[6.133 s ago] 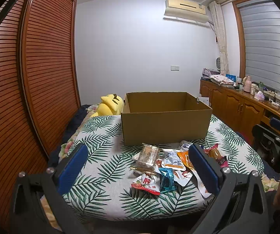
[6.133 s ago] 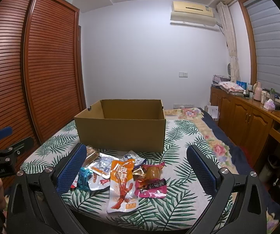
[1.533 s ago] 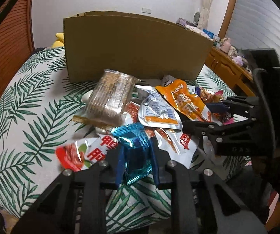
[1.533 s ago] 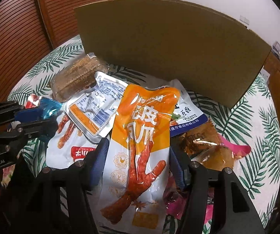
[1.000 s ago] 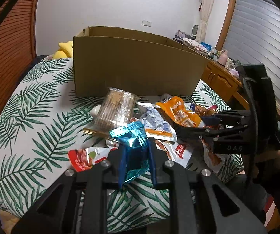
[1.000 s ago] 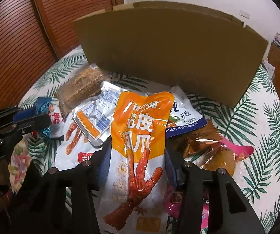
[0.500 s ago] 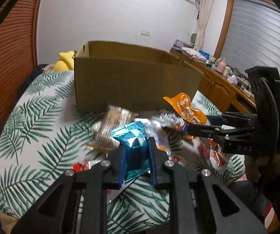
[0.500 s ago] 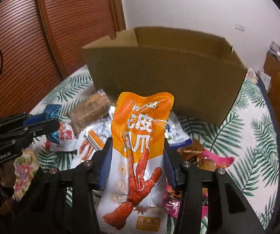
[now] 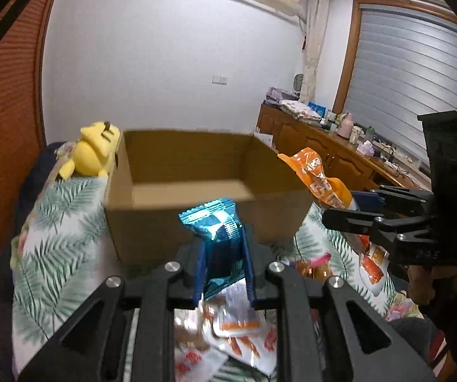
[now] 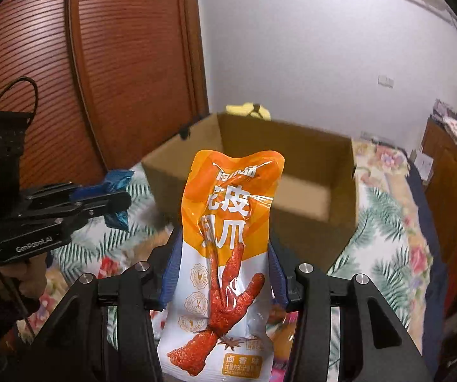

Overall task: Organize snacks
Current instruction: 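Carry both snacks over the cardboard box and open both tools to drop them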

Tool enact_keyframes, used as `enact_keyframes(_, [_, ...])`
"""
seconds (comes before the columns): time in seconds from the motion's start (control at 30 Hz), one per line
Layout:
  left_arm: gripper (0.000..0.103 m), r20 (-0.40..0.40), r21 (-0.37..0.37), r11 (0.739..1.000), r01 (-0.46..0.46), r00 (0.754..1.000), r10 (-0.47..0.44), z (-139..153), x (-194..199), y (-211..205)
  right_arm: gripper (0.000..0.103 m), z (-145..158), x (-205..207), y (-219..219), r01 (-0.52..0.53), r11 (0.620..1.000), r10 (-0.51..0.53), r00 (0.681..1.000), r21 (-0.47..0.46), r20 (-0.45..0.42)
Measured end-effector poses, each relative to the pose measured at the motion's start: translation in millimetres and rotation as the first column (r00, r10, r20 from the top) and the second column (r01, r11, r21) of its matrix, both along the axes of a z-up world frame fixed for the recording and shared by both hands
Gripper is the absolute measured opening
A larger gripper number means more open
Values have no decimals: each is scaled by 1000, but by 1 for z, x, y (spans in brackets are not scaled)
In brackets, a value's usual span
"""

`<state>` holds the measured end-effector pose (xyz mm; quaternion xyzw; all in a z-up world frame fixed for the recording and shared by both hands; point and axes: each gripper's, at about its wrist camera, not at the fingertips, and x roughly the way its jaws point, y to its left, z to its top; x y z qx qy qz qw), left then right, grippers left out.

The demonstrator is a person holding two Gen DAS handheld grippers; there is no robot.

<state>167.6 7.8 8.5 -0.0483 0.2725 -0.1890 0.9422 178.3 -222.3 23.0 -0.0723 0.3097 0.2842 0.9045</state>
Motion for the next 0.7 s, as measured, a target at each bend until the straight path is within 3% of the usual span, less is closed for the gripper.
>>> enact_keyframes(0.37, [17, 33, 42, 999, 6, 999, -7, 35, 82, 18, 49, 31, 68, 9, 35, 999, -34, 998, -8, 49])
enact_keyframes(0.7, [17, -25, 54, 998, 12, 1000, -11, 19, 160, 22, 49, 21, 142, 22, 62, 998, -61, 997, -12, 50])
